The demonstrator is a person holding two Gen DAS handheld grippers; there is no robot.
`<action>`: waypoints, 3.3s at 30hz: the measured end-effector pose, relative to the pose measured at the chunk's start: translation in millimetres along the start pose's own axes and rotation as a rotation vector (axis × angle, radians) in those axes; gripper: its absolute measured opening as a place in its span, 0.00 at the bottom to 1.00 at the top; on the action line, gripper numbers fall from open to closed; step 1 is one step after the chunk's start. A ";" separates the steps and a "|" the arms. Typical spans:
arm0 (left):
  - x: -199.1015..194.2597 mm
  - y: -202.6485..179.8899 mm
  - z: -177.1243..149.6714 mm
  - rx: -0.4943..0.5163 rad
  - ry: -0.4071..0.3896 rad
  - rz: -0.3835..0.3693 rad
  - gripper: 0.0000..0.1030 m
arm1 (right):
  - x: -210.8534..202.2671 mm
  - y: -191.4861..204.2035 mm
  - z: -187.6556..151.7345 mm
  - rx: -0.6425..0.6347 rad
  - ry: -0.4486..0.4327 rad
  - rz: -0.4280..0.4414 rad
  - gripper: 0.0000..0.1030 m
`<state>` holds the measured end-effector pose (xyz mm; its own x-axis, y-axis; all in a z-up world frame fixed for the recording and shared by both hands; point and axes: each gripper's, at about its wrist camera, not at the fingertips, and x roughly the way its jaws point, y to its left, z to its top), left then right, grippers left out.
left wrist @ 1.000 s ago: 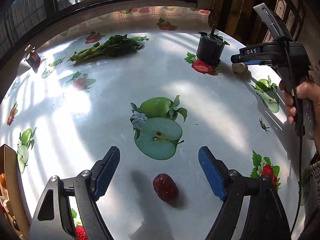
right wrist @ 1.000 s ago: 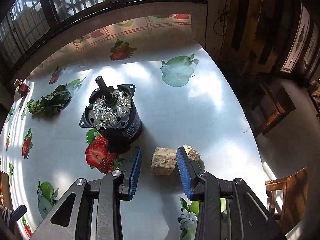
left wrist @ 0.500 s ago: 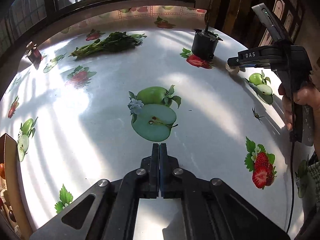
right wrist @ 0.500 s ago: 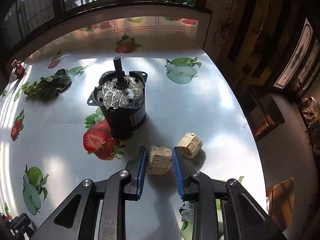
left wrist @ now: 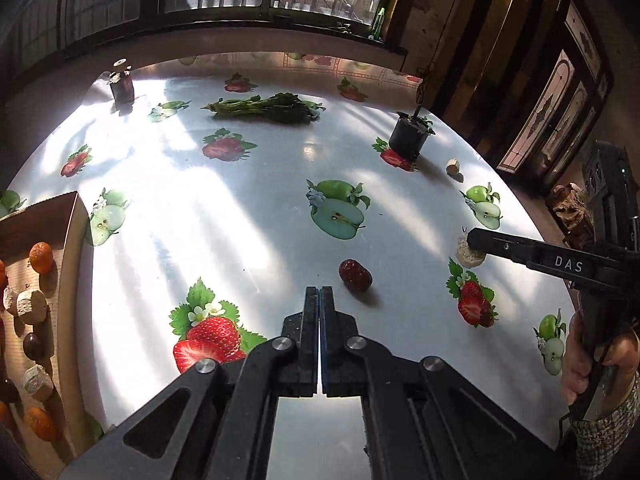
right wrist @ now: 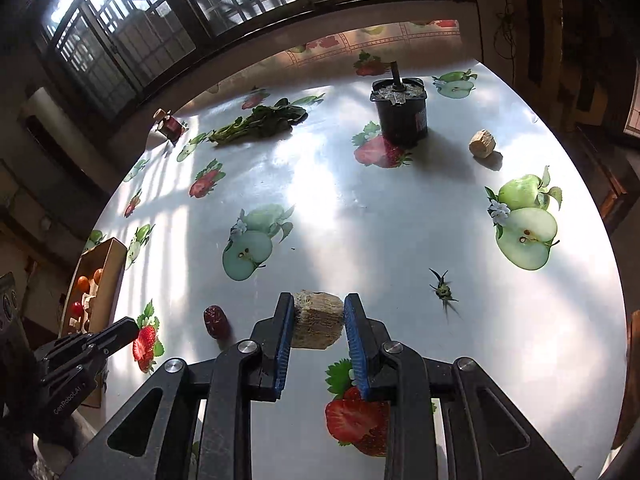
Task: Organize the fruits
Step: 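Open the left gripper and move it toward the red date, then close the left gripper on the red date, then carry the red date and beige block over the box, then open both grippers to drop the date and block into the box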
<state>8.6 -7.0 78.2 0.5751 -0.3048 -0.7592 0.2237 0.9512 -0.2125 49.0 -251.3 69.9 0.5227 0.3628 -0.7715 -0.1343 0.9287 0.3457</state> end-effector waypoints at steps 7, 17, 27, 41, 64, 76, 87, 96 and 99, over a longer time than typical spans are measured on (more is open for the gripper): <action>-37.0 21.9 -25.9 -0.046 -0.032 -0.006 0.00 | -18.4 54.9 -41.2 -0.045 -0.037 0.049 0.27; -59.6 8.2 -38.2 0.070 -0.088 -0.122 0.01 | -19.6 54.6 -89.6 0.030 -0.031 0.051 0.27; 55.4 -34.0 9.6 0.118 0.044 -0.026 0.51 | -20.6 9.7 -90.5 0.138 -0.056 0.034 0.27; 101.9 -56.3 0.2 0.202 0.092 0.037 0.27 | -1.8 -2.9 -93.9 0.099 -0.009 -0.080 0.36; -69.5 53.0 -44.3 -0.011 -0.081 0.068 0.27 | -36.9 98.2 -101.5 -0.040 -0.079 -0.017 0.37; -147.7 196.5 -83.6 -0.233 -0.164 0.305 0.28 | 6.3 244.5 -102.7 -0.170 -0.009 0.219 0.37; -147.7 247.9 -114.4 -0.290 -0.112 0.365 0.28 | 60.0 339.0 -123.1 -0.281 0.067 0.268 0.37; -130.3 252.3 -125.8 -0.261 -0.059 0.371 0.28 | 90.6 360.5 -145.2 -0.336 0.128 0.231 0.37; -128.3 255.5 -129.2 -0.267 -0.060 0.367 0.28 | 97.5 364.1 -148.5 -0.359 0.132 0.209 0.38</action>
<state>-109.7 281.3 41.8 0.6248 0.0603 -0.7785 -0.2099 0.9733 -0.0931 -73.9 133.7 41.3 0.3445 0.5310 -0.7742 -0.5224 0.7936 0.3119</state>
